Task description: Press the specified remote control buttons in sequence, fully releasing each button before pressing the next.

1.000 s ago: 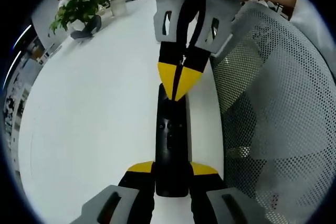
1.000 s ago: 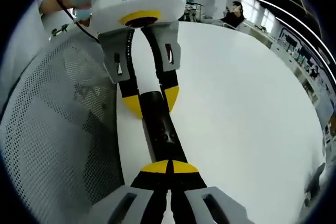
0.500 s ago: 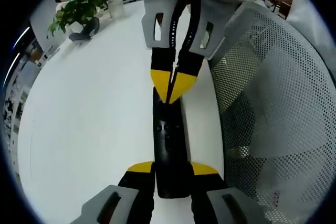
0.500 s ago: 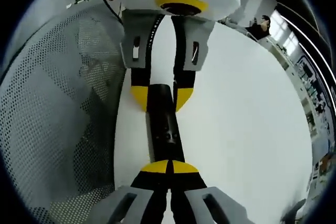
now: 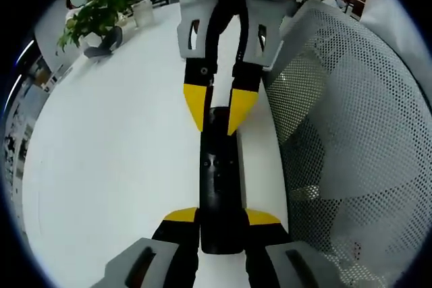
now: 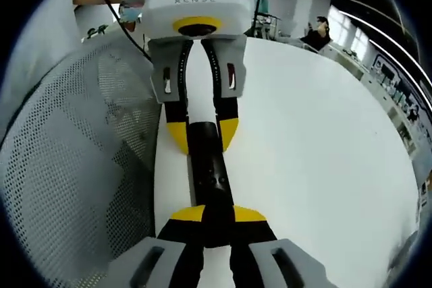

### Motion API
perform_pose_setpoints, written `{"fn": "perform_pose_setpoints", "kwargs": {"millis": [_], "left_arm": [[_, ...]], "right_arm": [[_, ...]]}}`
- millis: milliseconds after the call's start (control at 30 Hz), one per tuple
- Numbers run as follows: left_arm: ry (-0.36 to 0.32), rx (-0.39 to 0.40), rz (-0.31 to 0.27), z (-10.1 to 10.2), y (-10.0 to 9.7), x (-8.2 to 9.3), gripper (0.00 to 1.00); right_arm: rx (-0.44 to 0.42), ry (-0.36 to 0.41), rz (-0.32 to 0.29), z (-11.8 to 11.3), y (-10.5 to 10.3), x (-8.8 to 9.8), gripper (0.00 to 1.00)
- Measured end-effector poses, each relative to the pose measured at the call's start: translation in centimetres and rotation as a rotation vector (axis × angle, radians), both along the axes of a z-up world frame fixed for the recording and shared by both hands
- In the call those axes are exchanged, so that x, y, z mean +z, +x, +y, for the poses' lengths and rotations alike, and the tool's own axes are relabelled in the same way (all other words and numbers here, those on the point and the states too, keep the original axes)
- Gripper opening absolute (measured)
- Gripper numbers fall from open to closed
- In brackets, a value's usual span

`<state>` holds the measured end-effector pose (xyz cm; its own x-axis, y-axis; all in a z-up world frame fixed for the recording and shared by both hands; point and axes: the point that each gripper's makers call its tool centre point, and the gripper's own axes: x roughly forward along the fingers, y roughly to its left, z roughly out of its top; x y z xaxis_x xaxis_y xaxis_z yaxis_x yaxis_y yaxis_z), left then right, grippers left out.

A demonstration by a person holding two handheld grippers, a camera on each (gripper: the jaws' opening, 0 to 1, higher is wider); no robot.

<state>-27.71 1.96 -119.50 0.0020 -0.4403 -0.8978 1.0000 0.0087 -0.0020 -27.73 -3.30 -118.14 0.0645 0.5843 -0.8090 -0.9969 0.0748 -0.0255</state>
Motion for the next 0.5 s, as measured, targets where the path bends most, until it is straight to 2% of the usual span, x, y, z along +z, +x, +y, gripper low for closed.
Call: {"fn": "perform_pose_setpoints", "kwargs": {"millis": [267,400,433,500], "left_arm": [[-0.016,0.001,0.001,-0.01,-0.01,-0.03,0.22],[-0.025,0.006,0.004,0.00,0.03,-0.05,0.22],[-0.027,0.008,0.004,0.00,0.05,-0.08,0.22],[-0.029,0.010,0.006,0.00,0.07,-0.11,0.22]], "right_arm": [[0.060,-0.046,0.025,0.10,0.07,-0.17,0.09],[0.158,-0.136,0.031,0.10,-0.02,-0.34,0.09],[0.158,-0.162,0.058,0.12,-0.03,-0.39,0.09],[0.203,-0.217,0.074,0.14,0.01,-0.49,0.08]]}}
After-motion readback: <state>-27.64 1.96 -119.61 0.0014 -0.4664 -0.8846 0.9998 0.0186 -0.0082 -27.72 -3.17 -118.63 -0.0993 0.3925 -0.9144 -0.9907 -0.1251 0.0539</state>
